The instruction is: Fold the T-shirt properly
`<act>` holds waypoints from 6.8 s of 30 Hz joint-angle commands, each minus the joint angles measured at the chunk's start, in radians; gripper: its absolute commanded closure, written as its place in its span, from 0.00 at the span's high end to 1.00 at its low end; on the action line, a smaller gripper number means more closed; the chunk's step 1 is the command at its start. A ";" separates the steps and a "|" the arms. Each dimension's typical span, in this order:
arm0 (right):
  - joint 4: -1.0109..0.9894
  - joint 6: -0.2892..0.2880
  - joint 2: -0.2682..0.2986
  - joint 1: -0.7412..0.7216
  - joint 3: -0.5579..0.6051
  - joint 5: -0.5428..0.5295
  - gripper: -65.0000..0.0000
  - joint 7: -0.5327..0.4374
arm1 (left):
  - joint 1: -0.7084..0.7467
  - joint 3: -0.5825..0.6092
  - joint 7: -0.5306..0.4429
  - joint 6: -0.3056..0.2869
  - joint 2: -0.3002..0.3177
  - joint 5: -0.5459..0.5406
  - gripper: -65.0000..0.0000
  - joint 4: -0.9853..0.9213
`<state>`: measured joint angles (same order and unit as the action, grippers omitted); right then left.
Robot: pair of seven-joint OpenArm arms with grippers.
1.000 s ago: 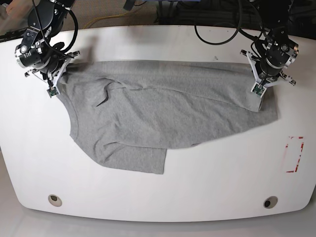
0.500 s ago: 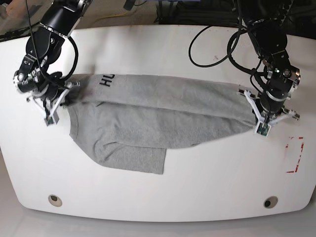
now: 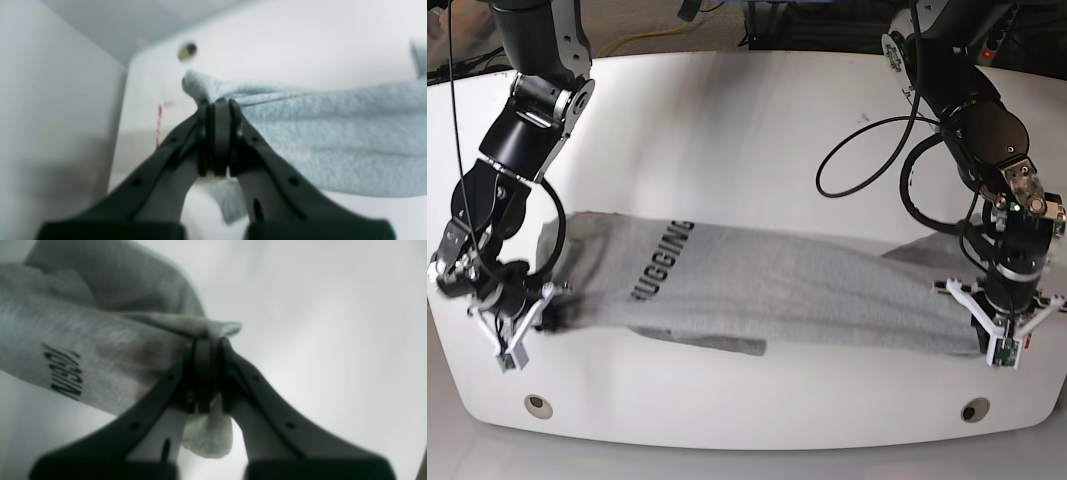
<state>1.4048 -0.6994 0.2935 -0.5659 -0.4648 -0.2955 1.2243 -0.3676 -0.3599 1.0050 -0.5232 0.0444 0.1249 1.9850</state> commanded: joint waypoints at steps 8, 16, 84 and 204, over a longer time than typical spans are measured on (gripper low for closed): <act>-0.023 0.001 0.100 -0.326 0.156 -0.023 0.00 -0.005 | -0.318 0.066 -0.001 0.027 0.116 0.003 0.00 0.017; 0.006 0.001 0.154 -0.492 0.219 -0.024 0.00 0.062 | -0.560 0.186 0.007 -0.044 0.209 -0.001 0.00 -0.051; 0.525 0.001 -0.049 0.823 -0.188 -0.034 0.64 0.116 | 0.804 -0.074 -0.056 -0.175 0.206 -0.003 0.69 0.009; 0.209 0.001 -0.037 0.422 0.159 -0.106 0.00 -0.074 | 0.769 -0.138 -0.062 -0.175 0.107 -0.156 0.59 -0.129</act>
<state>1.6241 -0.6971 0.2432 -0.1127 -0.3016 -0.3935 1.1622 0.4019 -0.4923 0.9512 -0.7002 0.1410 -0.0265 1.8484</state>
